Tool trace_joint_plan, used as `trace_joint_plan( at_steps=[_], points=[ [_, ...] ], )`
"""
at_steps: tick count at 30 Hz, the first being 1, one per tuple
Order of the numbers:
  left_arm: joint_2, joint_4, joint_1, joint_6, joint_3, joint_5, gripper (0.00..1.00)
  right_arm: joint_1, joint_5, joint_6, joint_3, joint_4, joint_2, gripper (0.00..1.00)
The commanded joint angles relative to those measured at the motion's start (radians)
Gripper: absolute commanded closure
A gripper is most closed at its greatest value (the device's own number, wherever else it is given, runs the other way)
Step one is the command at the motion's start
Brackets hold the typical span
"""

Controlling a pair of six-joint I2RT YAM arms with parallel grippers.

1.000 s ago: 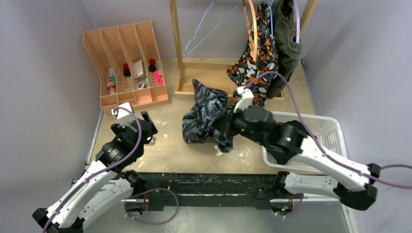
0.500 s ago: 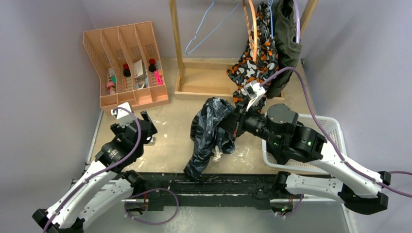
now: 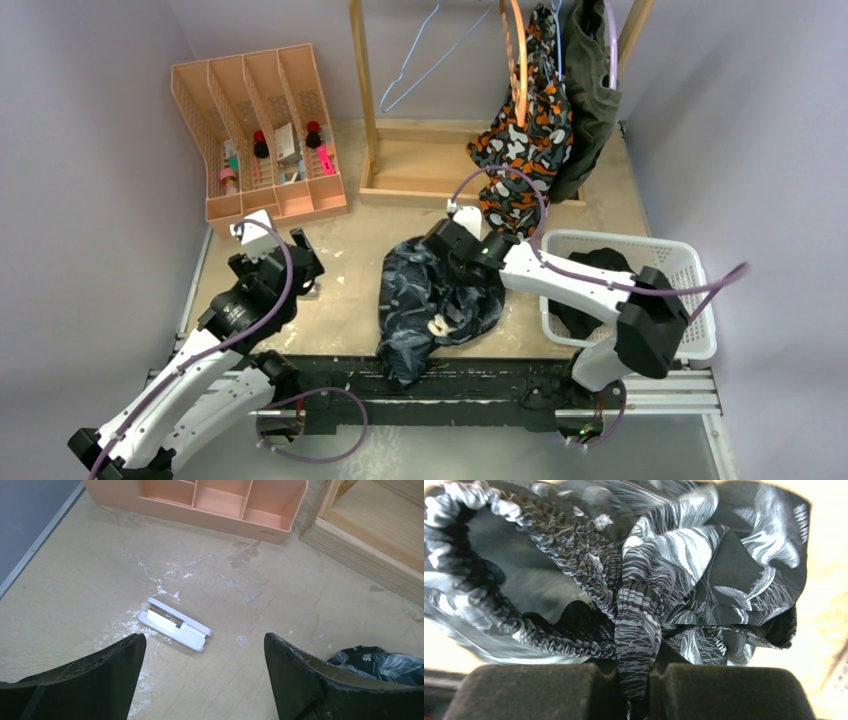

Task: Remove the shorts from the hanger
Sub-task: Pick up the shorts at the center of the board.

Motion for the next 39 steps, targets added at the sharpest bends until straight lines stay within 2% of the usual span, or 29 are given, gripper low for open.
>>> trace_joint_plan(
  at_steps=[1, 3, 6, 10, 12, 13, 16, 18, 26, 33, 36, 37, 39],
  points=[
    [-0.017, 0.017, 0.006, 0.001, 0.019, -0.013, 0.12, -0.048, -0.013, 0.049, -0.095, -0.010, -0.008, 0.97],
    [-0.015, 0.017, 0.006, 0.003, 0.018, -0.012, 0.12, -0.051, -0.030, 0.045, -0.112, 0.005, 0.010, 0.80],
    [-0.011, 0.018, 0.007, 0.003, 0.019, -0.011, 0.12, -0.051, -0.054, 0.030, -0.136, 0.023, -0.002, 0.67],
    [-0.006, 0.018, 0.008, 0.007, 0.019, -0.008, 0.12, -0.042, -0.159, -0.038, -0.178, 0.118, -0.046, 0.30],
    [-0.003, 0.019, 0.009, 0.007, 0.020, -0.007, 0.12, -0.036, -0.243, -0.063, -0.208, 0.182, -0.080, 0.04],
    [-0.003, 0.020, 0.010, 0.006, 0.020, -0.009, 0.12, -0.036, -0.306, -0.084, -0.241, 0.223, -0.092, 0.01],
    [-0.007, 0.018, 0.012, 0.005, 0.019, -0.010, 0.12, -0.026, -0.369, -0.099, -0.259, 0.227, -0.091, 0.01],
    [-0.011, 0.017, 0.011, 0.003, 0.018, -0.012, 0.12, 0.006, -0.305, -0.072, -0.231, 0.157, -0.058, 0.01],
    [-0.006, 0.018, 0.018, 0.003, 0.019, -0.011, 0.12, 0.124, -0.096, 0.070, -0.007, -0.059, 0.302, 0.00],
    [-0.017, 0.014, 0.019, -0.002, 0.017, -0.018, 0.12, 0.130, -0.081, 0.126, -0.025, 0.018, 0.425, 0.01],
    [-0.015, 0.014, 0.018, -0.002, 0.017, -0.018, 0.12, 0.129, -0.135, 0.144, -0.108, 0.095, 0.409, 0.11],
    [-0.014, 0.014, 0.018, -0.002, 0.017, -0.018, 0.12, 0.130, -0.136, 0.150, -0.140, 0.119, 0.392, 0.24],
    [-0.012, 0.014, 0.018, -0.002, 0.018, -0.017, 0.12, 0.130, -0.120, 0.163, -0.175, 0.152, 0.361, 0.42]
  ],
)
